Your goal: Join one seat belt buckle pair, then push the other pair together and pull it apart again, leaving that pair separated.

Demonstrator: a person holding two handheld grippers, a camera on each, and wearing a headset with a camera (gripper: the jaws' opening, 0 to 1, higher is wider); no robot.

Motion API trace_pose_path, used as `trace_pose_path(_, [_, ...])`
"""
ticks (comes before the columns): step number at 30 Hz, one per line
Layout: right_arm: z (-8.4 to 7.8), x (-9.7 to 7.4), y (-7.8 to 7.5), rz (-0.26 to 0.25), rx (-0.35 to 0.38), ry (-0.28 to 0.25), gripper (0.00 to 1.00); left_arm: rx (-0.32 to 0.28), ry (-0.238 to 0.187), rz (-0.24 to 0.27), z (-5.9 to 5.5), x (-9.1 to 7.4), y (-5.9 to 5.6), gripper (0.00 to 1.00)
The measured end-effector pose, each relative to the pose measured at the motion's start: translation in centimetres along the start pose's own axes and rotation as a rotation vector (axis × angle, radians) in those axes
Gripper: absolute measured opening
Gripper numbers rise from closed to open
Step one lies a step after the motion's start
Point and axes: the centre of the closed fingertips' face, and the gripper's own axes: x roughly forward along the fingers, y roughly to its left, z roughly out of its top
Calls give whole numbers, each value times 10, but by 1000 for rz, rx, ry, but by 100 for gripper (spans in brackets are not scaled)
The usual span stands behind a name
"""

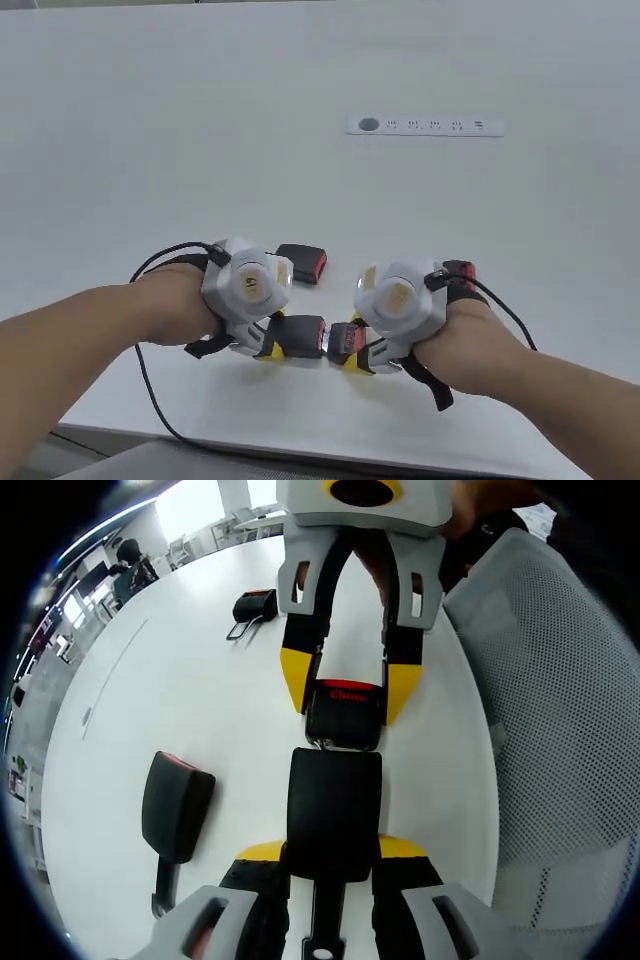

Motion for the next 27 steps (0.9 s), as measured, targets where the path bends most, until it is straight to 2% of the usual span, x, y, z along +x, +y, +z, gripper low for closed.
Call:
trace_pose_path(3, [-2,-2,1,9,-40,5,31,0,-8,-1,-1,0,0,32])
trace_pose_path(5, [-4,-4,1,11,-48,6,31,8,-41,-1,-1,-1,-1,31])
trace_pose_path(7, [-5,-4,1,9,-63,15,31,8,-45,-4,-1,-1,0,31])
trace_pose_path(12, [-6,-4,1,8,-44,18,31,21,-25,-23,0,0,1,31])
trace_pose_path(23, [-5,-4,2,7,-9,-4,33,-6,-19,-14,1,0,1,33])
trace_pose_path(27, [-5,-3,3,-5,3,-11,34,-2,2,-18,1,0,1,33])
